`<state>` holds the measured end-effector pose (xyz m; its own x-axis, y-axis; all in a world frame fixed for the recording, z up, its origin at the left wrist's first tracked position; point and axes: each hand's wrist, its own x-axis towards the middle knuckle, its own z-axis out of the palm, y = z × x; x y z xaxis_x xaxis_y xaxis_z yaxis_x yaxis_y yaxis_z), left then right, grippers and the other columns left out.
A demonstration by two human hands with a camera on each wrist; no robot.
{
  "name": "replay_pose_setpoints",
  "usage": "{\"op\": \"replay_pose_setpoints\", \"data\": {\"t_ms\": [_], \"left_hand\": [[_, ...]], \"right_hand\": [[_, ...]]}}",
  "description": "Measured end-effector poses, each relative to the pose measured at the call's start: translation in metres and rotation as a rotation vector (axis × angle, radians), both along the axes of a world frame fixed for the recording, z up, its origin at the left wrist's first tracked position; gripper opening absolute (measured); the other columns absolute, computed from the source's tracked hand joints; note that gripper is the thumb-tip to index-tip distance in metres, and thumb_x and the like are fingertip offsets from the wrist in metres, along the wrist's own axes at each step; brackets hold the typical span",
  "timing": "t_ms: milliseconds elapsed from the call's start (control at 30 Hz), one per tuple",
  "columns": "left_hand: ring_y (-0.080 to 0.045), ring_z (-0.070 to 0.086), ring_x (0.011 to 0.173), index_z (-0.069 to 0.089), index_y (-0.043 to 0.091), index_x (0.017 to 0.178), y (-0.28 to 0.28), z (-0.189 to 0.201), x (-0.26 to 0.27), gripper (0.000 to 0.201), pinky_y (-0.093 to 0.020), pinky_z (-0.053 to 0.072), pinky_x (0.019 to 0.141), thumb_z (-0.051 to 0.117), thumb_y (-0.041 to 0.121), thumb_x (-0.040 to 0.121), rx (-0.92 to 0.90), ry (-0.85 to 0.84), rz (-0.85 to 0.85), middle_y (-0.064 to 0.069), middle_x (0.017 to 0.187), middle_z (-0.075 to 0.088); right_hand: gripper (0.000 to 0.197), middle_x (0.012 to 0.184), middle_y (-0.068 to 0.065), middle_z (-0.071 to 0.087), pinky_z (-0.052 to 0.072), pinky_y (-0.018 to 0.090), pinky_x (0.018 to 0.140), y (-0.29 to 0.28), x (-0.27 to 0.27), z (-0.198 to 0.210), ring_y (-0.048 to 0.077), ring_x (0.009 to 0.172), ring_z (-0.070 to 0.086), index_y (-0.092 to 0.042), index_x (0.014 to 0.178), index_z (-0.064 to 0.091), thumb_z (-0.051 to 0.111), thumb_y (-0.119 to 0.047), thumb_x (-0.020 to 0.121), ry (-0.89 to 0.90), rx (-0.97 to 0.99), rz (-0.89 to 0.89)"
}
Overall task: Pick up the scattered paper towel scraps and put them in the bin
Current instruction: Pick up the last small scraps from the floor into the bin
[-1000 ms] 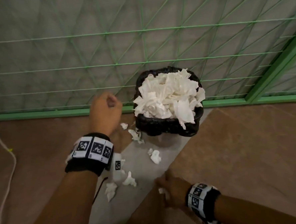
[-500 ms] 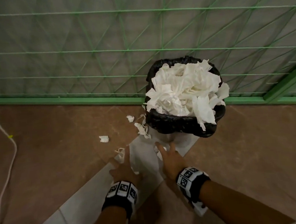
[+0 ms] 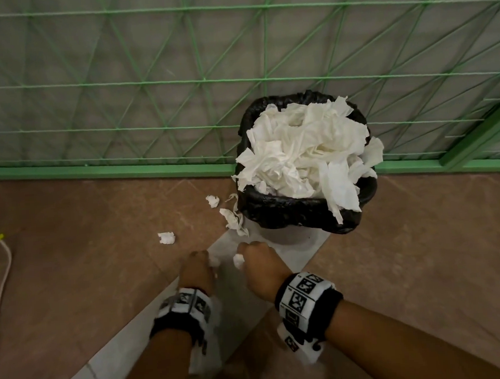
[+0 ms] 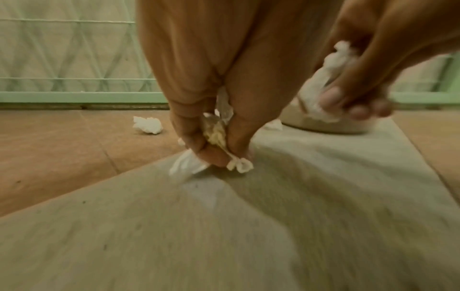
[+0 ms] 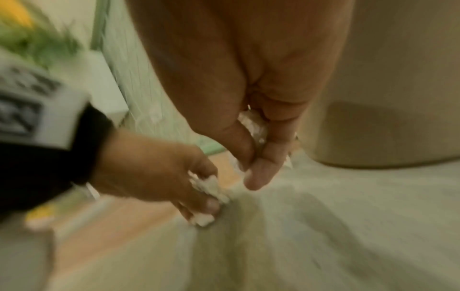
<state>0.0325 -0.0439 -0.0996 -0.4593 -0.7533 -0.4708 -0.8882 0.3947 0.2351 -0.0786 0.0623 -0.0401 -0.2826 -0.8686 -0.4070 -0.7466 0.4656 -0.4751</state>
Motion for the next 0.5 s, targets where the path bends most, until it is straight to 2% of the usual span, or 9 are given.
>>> {"op": "replay_pose_setpoints", "data": {"t_ms": [67, 167, 267, 333, 400, 500], "left_hand": [[-0.032, 0.063, 0.105, 0.063, 0.005, 0.106, -0.019, 0.033, -0.003, 0.019, -0.035, 0.048, 0.089, 0.056, 0.011, 0.090, 0.046, 0.195, 0.133, -0.013, 0.110, 0.067], [-0.025, 0.062, 0.088, 0.061, 0.010, 0.093, -0.039, 0.116, -0.019, 0.007, -0.032, 0.046, 0.075, 0.056, 0.015, 0.093, -0.058, 0.509, 0.199, -0.007, 0.092, 0.063], [-0.017, 0.050, 0.083, 0.053, 0.016, 0.087, -0.037, 0.208, -0.043, 0.008, -0.021, 0.029, 0.068, 0.059, 0.019, 0.091, -0.336, 0.831, 0.017, -0.003, 0.092, 0.056], [-0.015, 0.049, 0.086, 0.051, 0.018, 0.088, -0.026, 0.247, -0.065, 0.010, -0.021, 0.029, 0.068, 0.060, 0.022, 0.090, -0.353, 0.965, -0.105, -0.001, 0.095, 0.055], [-0.018, 0.054, 0.094, 0.055, 0.017, 0.094, -0.010, 0.261, -0.089, 0.012, -0.025, 0.036, 0.075, 0.062, 0.026, 0.089, -0.229, 0.971, -0.247, -0.001, 0.100, 0.058], [-0.022, 0.056, 0.105, 0.058, 0.011, 0.109, 0.017, 0.244, -0.110, 0.024, -0.020, 0.038, 0.081, 0.064, 0.020, 0.088, -0.055, 0.700, -0.471, 0.000, 0.106, 0.053]], "right_hand": [[0.020, 0.105, 0.016, 0.063, 0.053, 0.034, 0.077, 0.001, 0.001, 0.042, 0.032, 0.096, 0.063, -0.006, 0.105, 0.060, 0.055, -0.013, 0.086, -0.077, -0.078, -0.045], [0.014, 0.088, 0.008, 0.065, 0.059, 0.037, 0.071, 0.004, -0.008, 0.121, 0.028, 0.079, 0.067, -0.012, 0.098, 0.064, 0.057, -0.016, 0.087, -0.187, -0.238, -0.093], [0.014, 0.076, -0.001, 0.060, 0.051, 0.030, 0.065, 0.011, -0.042, 0.205, 0.020, 0.069, 0.061, -0.015, 0.100, 0.064, 0.062, -0.019, 0.087, -0.159, -0.486, -0.141], [0.014, 0.072, 0.000, 0.059, 0.051, 0.033, 0.064, 0.012, -0.076, 0.242, 0.023, 0.069, 0.062, -0.013, 0.098, 0.063, 0.063, -0.021, 0.086, -0.048, -0.605, -0.223], [0.016, 0.080, 0.002, 0.060, 0.050, 0.036, 0.070, 0.007, -0.109, 0.258, 0.027, 0.081, 0.063, -0.013, 0.099, 0.063, 0.062, -0.020, 0.085, 0.090, -0.655, -0.292], [0.022, 0.105, 0.007, 0.064, 0.040, 0.028, 0.076, -0.005, -0.141, 0.253, 0.029, 0.103, 0.059, -0.013, 0.107, 0.063, 0.056, -0.020, 0.088, 0.309, -0.512, -0.271]]}}
